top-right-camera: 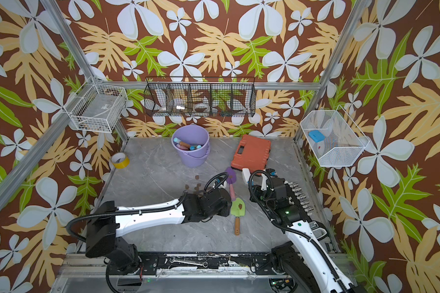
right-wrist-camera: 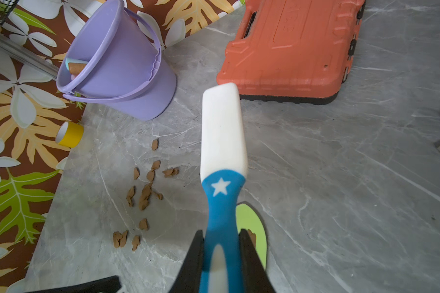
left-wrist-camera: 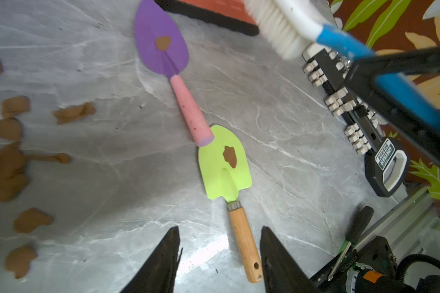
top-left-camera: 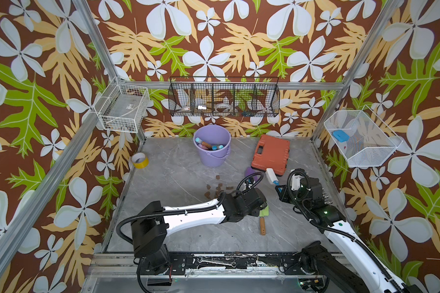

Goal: Brush the soil off the hand trowel and place it into the bucket
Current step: Pick up the hand trowel from the center of the board.

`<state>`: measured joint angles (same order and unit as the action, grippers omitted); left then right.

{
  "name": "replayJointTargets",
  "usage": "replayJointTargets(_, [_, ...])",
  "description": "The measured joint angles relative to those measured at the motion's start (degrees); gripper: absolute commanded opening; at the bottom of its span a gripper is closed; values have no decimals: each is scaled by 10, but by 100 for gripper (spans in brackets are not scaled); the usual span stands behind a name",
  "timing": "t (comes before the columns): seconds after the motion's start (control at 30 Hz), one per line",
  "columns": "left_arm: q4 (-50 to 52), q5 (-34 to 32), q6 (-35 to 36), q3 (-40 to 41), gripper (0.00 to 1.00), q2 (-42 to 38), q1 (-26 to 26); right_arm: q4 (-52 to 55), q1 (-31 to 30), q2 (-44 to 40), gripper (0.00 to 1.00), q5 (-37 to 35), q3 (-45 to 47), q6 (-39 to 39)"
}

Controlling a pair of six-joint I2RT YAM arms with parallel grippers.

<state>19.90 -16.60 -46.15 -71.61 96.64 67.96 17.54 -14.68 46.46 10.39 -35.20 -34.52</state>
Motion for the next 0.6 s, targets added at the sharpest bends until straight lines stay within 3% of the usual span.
replayJointTargets(0.3, [-13, 49, 1, -37, 56, 100, 38, 17, 1, -53, 0, -10, 16, -10])
replayJointTargets(0.6, [-5, 64, 11, -37, 56, 133, 41, 17, 1, -44, 0, -11, 16, -10])
